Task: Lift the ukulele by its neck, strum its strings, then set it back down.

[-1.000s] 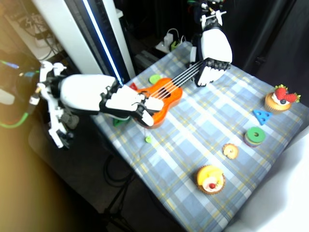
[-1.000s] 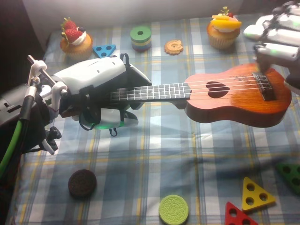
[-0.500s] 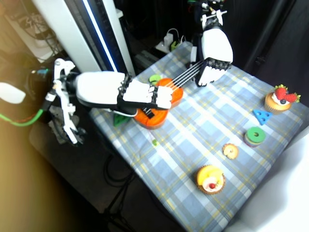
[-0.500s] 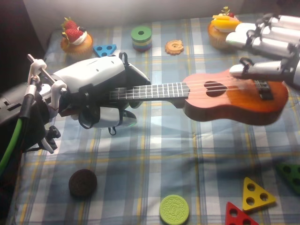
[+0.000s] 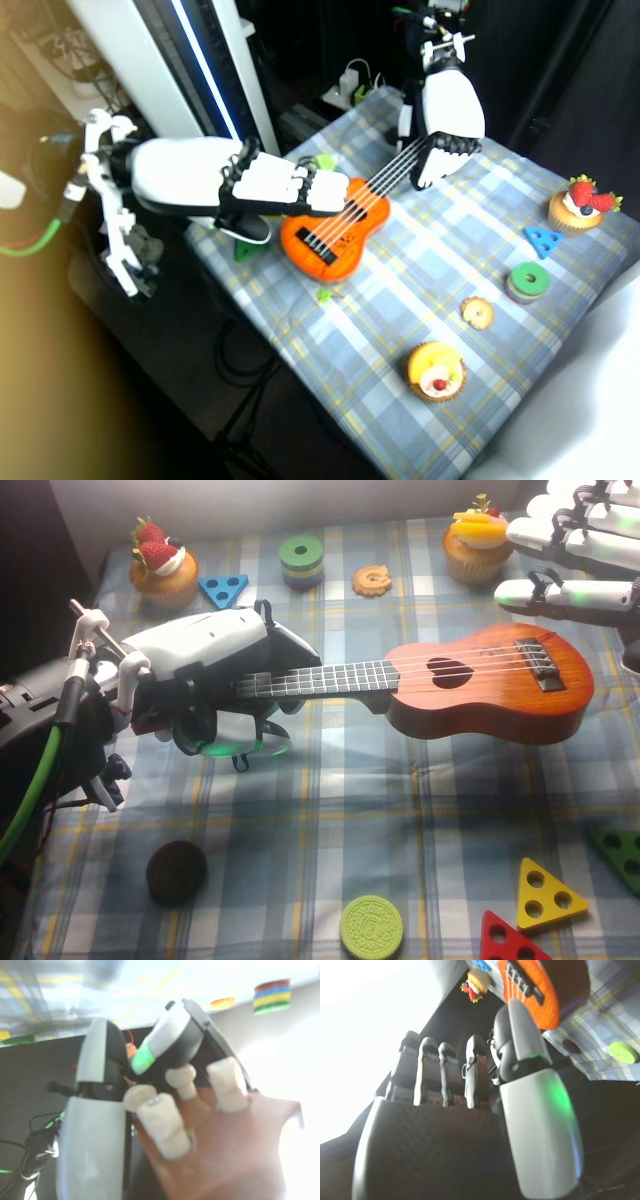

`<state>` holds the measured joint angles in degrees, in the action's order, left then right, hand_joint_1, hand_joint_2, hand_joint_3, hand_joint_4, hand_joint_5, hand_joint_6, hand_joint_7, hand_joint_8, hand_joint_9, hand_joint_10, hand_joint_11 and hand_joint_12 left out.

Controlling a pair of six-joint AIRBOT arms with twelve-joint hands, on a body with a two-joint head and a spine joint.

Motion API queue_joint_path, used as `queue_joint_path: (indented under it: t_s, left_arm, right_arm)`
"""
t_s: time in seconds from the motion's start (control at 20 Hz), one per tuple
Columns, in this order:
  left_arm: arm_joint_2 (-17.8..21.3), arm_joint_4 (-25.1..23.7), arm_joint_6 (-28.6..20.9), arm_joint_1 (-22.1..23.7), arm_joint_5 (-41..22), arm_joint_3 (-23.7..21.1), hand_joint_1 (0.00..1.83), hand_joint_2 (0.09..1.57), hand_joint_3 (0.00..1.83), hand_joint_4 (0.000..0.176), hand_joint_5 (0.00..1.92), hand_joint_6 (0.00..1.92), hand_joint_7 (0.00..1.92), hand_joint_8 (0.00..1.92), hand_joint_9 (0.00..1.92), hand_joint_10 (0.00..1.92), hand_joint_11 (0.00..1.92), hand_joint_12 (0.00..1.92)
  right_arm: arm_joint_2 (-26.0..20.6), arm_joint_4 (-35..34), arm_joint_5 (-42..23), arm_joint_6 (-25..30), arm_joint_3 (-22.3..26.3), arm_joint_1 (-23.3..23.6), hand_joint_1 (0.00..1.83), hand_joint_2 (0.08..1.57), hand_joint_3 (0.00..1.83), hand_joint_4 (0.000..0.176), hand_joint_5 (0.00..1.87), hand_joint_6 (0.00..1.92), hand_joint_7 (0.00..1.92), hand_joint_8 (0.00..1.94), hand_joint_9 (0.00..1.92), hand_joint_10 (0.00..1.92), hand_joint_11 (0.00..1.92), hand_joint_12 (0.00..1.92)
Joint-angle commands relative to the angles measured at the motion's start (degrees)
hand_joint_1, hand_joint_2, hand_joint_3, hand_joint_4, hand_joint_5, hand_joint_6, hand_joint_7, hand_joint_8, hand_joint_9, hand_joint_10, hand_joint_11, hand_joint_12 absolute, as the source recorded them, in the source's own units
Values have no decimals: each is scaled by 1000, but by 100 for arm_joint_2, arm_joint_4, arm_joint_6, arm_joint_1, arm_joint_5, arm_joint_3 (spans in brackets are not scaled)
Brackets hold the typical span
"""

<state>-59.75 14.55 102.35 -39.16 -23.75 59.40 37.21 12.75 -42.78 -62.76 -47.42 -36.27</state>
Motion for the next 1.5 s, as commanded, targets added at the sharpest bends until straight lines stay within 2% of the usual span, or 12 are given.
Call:
queue_joint_path:
  t_s: [0.0, 0.2, 0.25, 0.4, 0.6, 0.7, 0.75, 0.8, 0.9, 1.15, 1.25, 1.45]
  left_arm:
    - [-30, -15, -40, 73, -624, 5, 1387, 1245, 5, 0, 742, 1921, 1068, 1921, 1403, 1921, 1523, 1921]
    - [-49, -26, -5, 86, -593, 14, 1382, 1243, 3, 0, 804, 1921, 1109, 1921, 1428, 1921, 1531, 1921]
    - [-57, -26, 22, 88, -577, 16, 1402, 1234, 0, 0, 802, 1921, 1104, 1921, 1443, 1921, 1554, 1921]
    - [-42, -65, 23, 92, -630, -26, 1388, 1243, 2, 0, 793, 1921, 1116, 1921, 1432, 1921, 1543, 1921]
    - [-1, -195, 25, 120, -686, -84, 1406, 1237, 4, 0, 826, 1921, 1137, 1921, 1438, 1921, 1536, 1921]
    - [-2, -208, 69, 135, -681, -85, 1409, 1238, 4, 0, 822, 1921, 1129, 1921, 1434, 1921, 1532, 1921]
    - [-3, -220, 76, 146, -671, -87, 1395, 1236, 3, 0, 845, 1921, 1138, 1921, 1416, 1921, 1523, 1921]
    - [-1, -236, 76, 147, -672, -92, 1395, 1236, 3, 0, 845, 1921, 1138, 1921, 1416, 1921, 1523, 1921]
    - [10, -294, 77, 148, -689, -125, 1365, 1252, 7, 0, 816, 1921, 1121, 1921, 1391, 1921, 1506, 1921]
    - [-11, -374, 78, 154, -679, -133, 1385, 1234, 0, 0, 873, 1921, 1143, 1921, 1418, 1921, 1500, 1921]
    - [28, -374, 77, 143, -722, -165, 1409, 1231, 0, 0, 888, 1921, 1133, 1921, 1423, 1921, 1517, 1921]
    - [61, -397, 78, 154, -780, -189, 1402, 1231, 0, 0, 888, 1921, 1146, 1921, 1456, 1921, 1554, 1921]
  right_arm:
    - [1, -109, -637, -16, -38, 100, 1150, 1207, 0, 0, 603, 5, 99, 9, 55, 6, 12, 685]
    - [50, -90, -538, -17, -73, 164, 1138, 1210, 3, 0, 327, 436, 80, 2, 12, 1, 0, 819]
    - [56, -84, -513, -17, -78, 175, 1122, 1236, 33, 0, 681, 1166, 141, 12, 80, 30, 0, 1034]
    - [74, -58, -411, -19, -90, 205, 1149, 1134, 0, 0, 946, 1068, 148, 3, 17, 4, 0, 417]
    - [96, -12, -266, -19, -118, 283, 1064, 1290, 0, 0, 661, 1449, 148, 14, 55, 18, 0, 896]
    - [102, 11, -224, -19, -128, 319, 1075, 1269, 0, 0, 697, 1403, 169, 17, 65, 21, 0, 1145]
    - [126, 46, -164, -19, -144, 362, 1007, 1228, 0, 0, 451, 762, 114, 2, 20, 5, 0, 459]
    - [148, 68, -115, -19, -156, 393, 1007, 1228, 0, 0, 451, 762, 114, 2, 20, 5, 0, 459]
    - [268, 217, 111, -19, -209, 569, 1125, 1119, 0, 0, 441, 45, 223, 4, 129, 16, 0, 905]
    - [299, 335, 231, -12, -199, 642, 940, 1407, 109, 44, 0, 0, 0, 0, 0, 0, 0, 592]
    - [286, 348, 232, -4, -179, 641, 940, 1414, 67, 7, 0, 0, 0, 0, 0, 0, 0, 63]
    - [287, 393, 268, -4, -179, 641, 835, 1462, 92, 0, 109, 34, 0, 0, 0, 0, 0, 0]
